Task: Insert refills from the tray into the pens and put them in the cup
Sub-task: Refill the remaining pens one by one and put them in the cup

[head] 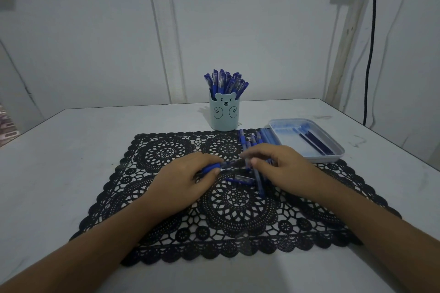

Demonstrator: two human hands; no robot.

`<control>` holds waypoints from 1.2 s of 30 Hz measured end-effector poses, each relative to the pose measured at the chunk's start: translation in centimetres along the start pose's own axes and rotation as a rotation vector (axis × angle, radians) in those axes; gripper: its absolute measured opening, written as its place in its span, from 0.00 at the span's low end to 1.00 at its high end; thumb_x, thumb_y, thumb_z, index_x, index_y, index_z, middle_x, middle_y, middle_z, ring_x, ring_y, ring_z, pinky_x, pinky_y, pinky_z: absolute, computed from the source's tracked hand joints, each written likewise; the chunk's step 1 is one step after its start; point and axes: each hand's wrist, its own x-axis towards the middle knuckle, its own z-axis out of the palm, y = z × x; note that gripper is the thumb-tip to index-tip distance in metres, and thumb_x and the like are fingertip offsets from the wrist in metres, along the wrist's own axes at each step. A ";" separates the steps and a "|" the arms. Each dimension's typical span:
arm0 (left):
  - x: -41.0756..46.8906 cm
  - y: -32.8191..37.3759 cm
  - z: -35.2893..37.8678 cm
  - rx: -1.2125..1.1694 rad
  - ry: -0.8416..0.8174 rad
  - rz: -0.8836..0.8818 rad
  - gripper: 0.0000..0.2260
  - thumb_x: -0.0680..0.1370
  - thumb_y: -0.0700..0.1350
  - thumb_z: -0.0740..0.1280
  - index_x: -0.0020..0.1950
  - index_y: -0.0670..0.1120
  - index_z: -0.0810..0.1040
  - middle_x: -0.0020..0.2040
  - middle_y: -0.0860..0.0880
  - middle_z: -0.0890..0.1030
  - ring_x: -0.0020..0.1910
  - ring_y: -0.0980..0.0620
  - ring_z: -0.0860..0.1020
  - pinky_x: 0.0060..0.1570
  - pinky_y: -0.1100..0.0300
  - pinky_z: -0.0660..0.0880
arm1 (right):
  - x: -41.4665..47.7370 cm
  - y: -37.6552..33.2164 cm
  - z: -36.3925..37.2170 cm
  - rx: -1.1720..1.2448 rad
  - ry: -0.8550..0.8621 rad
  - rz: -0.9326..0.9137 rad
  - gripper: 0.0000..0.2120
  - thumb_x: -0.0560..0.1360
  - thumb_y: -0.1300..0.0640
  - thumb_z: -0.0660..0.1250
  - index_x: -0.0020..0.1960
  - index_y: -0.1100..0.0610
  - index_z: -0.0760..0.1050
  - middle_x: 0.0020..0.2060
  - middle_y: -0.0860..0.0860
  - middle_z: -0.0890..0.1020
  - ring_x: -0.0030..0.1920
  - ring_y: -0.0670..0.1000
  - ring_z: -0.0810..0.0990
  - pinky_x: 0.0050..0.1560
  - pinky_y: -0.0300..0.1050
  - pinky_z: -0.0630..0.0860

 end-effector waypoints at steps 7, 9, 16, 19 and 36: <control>0.0 0.1 -0.1 -0.024 0.010 -0.020 0.18 0.74 0.57 0.56 0.57 0.52 0.77 0.46 0.61 0.78 0.45 0.67 0.74 0.44 0.74 0.69 | -0.4 -0.5 0.9 -0.373 -0.175 -0.167 0.11 0.74 0.45 0.64 0.54 0.46 0.77 0.44 0.42 0.73 0.49 0.43 0.70 0.53 0.45 0.69; 0.0 0.1 -0.1 -0.022 0.011 -0.018 0.18 0.74 0.57 0.56 0.57 0.52 0.77 0.46 0.61 0.78 0.44 0.68 0.73 0.43 0.76 0.68 | -0.4 -0.5 1.3 -0.389 -0.166 -0.173 0.09 0.74 0.47 0.64 0.53 0.48 0.77 0.45 0.43 0.74 0.49 0.43 0.70 0.53 0.44 0.69; 0.0 0.0 0.0 -0.032 0.017 -0.029 0.18 0.74 0.58 0.56 0.57 0.54 0.77 0.47 0.60 0.79 0.45 0.62 0.75 0.43 0.67 0.73 | -0.1 -0.5 0.4 0.235 0.141 0.076 0.05 0.73 0.60 0.68 0.42 0.50 0.77 0.35 0.45 0.80 0.30 0.36 0.75 0.35 0.27 0.71; 0.0 0.0 0.0 -0.027 0.007 -0.026 0.18 0.74 0.58 0.55 0.57 0.54 0.77 0.46 0.61 0.78 0.44 0.64 0.75 0.42 0.70 0.72 | 0.0 -0.5 0.4 0.329 0.158 0.083 0.05 0.72 0.60 0.68 0.42 0.51 0.78 0.35 0.47 0.82 0.32 0.38 0.77 0.37 0.29 0.73; 0.0 0.3 0.2 0.028 -0.032 0.116 0.14 0.76 0.53 0.58 0.55 0.50 0.78 0.40 0.57 0.76 0.37 0.61 0.73 0.37 0.68 0.69 | -0.2 -1.2 1.9 0.151 0.053 -0.023 0.06 0.72 0.61 0.69 0.45 0.50 0.78 0.33 0.42 0.77 0.33 0.34 0.74 0.36 0.26 0.68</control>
